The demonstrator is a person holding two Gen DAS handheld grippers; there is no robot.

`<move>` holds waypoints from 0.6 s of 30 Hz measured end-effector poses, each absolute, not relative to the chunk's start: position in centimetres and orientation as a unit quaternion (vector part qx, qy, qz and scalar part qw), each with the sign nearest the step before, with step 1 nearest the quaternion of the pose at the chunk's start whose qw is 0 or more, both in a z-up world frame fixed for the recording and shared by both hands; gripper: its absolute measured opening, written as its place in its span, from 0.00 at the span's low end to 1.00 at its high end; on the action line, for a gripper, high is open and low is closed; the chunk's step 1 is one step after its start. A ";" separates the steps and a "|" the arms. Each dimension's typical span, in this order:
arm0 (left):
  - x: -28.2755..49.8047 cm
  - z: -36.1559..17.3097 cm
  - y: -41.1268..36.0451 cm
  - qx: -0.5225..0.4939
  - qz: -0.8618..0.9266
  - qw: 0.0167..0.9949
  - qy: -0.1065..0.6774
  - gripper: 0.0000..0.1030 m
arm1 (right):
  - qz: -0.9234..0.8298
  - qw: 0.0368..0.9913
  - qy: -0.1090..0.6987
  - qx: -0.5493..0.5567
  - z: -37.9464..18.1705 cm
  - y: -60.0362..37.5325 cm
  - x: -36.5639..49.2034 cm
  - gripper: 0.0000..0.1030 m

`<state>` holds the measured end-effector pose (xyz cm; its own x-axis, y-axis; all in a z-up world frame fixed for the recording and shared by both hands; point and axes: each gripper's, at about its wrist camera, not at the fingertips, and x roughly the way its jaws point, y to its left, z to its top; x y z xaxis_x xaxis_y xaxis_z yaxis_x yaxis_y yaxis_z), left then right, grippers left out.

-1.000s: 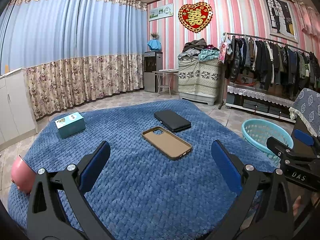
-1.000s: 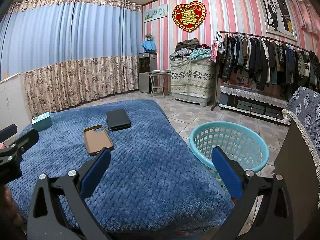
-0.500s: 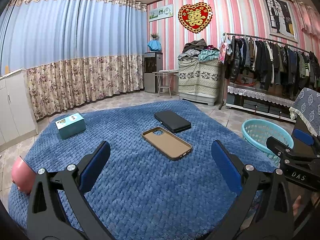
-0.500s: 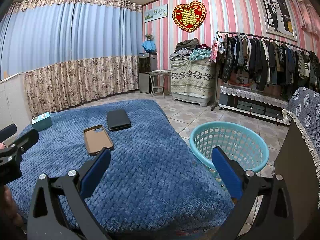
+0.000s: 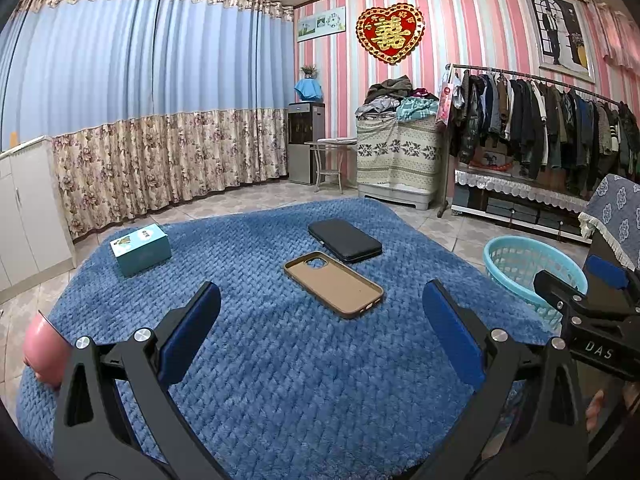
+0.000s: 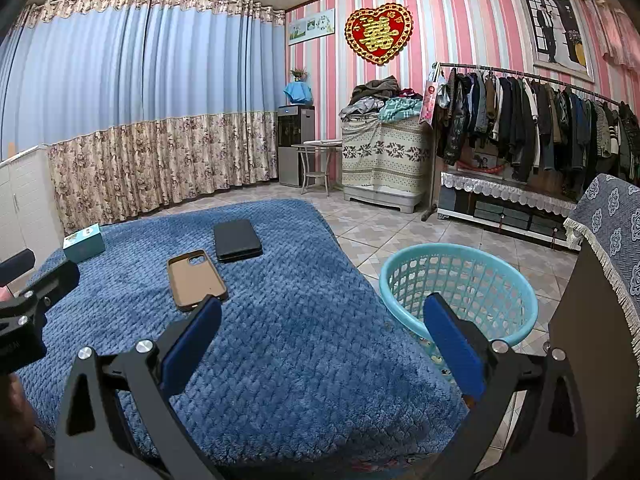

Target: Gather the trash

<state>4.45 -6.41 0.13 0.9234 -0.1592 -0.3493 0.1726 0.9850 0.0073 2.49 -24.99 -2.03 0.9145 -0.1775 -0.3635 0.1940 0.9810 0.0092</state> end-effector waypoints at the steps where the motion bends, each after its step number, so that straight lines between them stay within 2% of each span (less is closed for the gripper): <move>1: 4.5 0.2 -6.4 0.019 -0.085 0.981 0.176 0.95 | -0.095 0.978 0.184 0.023 -2.0 -25.0 2.5 0.96; 18: 4.6 0.1 -6.2 0.019 -0.085 0.980 0.176 0.95 | -0.094 0.978 0.184 0.021 -2.1 -25.1 2.5 0.96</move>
<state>4.60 -6.16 0.12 0.9234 -0.1601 -0.3489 0.1732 0.9849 0.0066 2.54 -25.06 -2.10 0.9148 -0.1767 -0.3632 0.1924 0.9813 0.0072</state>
